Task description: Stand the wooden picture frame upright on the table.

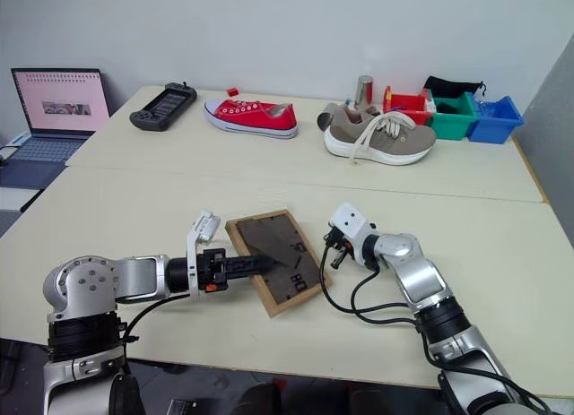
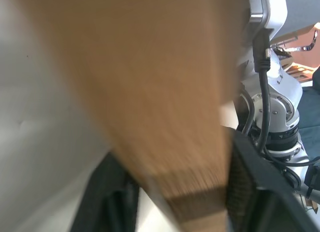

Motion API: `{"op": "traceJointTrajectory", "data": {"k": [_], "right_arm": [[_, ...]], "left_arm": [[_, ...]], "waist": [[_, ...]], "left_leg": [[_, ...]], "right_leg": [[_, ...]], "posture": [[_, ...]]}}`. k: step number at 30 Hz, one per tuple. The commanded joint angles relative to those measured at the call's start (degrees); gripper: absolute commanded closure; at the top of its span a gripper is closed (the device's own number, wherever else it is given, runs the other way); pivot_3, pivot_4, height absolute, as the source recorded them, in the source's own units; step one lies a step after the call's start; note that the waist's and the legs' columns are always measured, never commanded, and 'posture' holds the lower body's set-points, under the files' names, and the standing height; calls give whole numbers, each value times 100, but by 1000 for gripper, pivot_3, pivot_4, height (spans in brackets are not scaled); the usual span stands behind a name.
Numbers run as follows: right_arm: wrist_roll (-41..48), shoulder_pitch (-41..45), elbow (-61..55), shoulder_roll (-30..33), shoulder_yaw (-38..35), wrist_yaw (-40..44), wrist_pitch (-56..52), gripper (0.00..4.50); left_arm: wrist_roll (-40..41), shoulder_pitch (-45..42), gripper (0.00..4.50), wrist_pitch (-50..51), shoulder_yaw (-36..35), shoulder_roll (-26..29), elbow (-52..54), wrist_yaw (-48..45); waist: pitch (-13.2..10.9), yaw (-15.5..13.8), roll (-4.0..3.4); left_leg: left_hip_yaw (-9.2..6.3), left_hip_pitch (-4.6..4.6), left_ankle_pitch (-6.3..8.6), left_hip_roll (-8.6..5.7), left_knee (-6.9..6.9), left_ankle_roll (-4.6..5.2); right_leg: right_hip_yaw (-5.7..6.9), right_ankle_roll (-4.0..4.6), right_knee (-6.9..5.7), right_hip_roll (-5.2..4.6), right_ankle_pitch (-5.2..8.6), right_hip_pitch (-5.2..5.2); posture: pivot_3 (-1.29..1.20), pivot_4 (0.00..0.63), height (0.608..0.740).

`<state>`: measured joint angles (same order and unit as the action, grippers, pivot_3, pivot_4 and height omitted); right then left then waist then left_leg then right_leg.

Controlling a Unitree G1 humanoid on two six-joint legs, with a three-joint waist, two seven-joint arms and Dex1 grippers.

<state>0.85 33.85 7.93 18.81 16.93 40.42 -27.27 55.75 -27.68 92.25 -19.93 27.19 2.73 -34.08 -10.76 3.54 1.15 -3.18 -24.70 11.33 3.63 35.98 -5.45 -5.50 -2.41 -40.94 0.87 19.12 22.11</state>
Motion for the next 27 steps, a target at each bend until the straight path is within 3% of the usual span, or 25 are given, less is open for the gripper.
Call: {"op": "traceJointTrajectory", "data": {"k": [1,16,17,19,27], "right_arm": [[5,102,-87,1,-102,-17,128,4500],[18,152,1,22,-137,-46,168,4500],[20,150,-1,20,-134,-44,167,4500],[20,153,5,19,-134,-44,168,4500],[42,24,-172,222,-232,15,100,4500]], "left_arm": [[104,-48,3181,-31,-23,-2,135,-24],[6,-64,3204,-115,93,4,167,73],[16,-72,2644,-130,39,-32,122,90],[62,-103,2374,-109,-63,-85,57,123],[236,-73,549,25,-211,-136,8,347]], "waist": [[0,0,0],[0,-3,0],[0,-3,0],[0,-5,0],[0,-11,0]], "left_leg": [[0,0,0,0,0,0],[0,0,0,0,-1,0],[0,0,0,0,0,0],[0,0,0,0,0,1],[0,0,0,0,-1,0]], "right_leg": [[0,0,0,0,0,0],[0,0,1,0,0,0],[1,0,1,0,0,0],[0,0,2,0,0,-1],[0,0,2,0,0,0]], "posture": [[0,150,740],[0,150,740],[0,150,740],[0,150,740],[0,150,740]]}}
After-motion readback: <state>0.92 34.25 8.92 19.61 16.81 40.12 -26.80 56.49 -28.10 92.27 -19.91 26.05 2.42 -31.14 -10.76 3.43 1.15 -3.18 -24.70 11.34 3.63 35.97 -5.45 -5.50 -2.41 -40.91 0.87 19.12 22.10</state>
